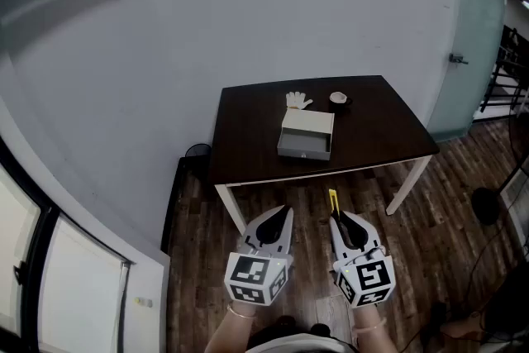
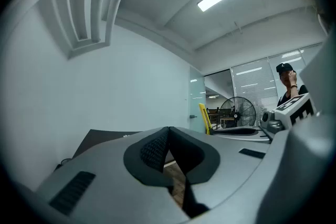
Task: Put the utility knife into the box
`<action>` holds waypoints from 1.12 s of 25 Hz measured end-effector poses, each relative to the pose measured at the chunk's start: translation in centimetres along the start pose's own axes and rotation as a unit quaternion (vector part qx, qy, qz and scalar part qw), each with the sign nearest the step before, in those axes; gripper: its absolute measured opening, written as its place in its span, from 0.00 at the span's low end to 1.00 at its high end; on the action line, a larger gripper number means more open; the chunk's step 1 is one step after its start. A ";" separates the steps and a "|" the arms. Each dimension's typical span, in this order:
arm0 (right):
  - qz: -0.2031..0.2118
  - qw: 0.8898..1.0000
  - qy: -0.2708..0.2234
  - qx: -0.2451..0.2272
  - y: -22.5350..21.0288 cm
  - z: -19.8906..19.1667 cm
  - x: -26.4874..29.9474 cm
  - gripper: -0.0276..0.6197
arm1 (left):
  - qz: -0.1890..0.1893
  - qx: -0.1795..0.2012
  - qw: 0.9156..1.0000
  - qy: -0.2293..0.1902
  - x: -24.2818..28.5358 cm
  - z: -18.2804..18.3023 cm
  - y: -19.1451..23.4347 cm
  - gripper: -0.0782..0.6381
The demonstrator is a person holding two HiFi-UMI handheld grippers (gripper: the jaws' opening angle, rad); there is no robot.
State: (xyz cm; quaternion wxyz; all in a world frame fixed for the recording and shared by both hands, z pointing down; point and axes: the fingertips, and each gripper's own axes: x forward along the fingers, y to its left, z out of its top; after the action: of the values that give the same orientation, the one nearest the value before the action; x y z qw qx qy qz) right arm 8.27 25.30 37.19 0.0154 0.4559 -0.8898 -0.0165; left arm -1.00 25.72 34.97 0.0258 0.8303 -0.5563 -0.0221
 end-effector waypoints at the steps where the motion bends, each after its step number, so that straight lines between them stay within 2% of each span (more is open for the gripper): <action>1: -0.003 1.000 -0.001 -0.002 0.1 0.0 0.2 0.13 | -0.002 -0.001 1.000 0.001 0.0 -0.1 0.2 0.13; 19: -0.049 0.999 -0.009 -0.007 1.8 0.2 5.0 0.13 | -0.054 -0.008 0.999 0.003 1.0 -0.5 5.3 0.13; 28: -0.042 0.999 -0.006 -0.009 1.7 0.1 7.4 0.14 | -0.063 -0.015 0.998 -0.002 2.7 -0.8 6.8 0.13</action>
State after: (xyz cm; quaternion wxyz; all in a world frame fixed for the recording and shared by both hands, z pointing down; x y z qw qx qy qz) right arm 2.57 20.32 37.23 0.0139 0.4930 -0.8695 -0.0282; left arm -6.22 20.64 36.16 0.0354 0.8629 -0.5030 -0.0337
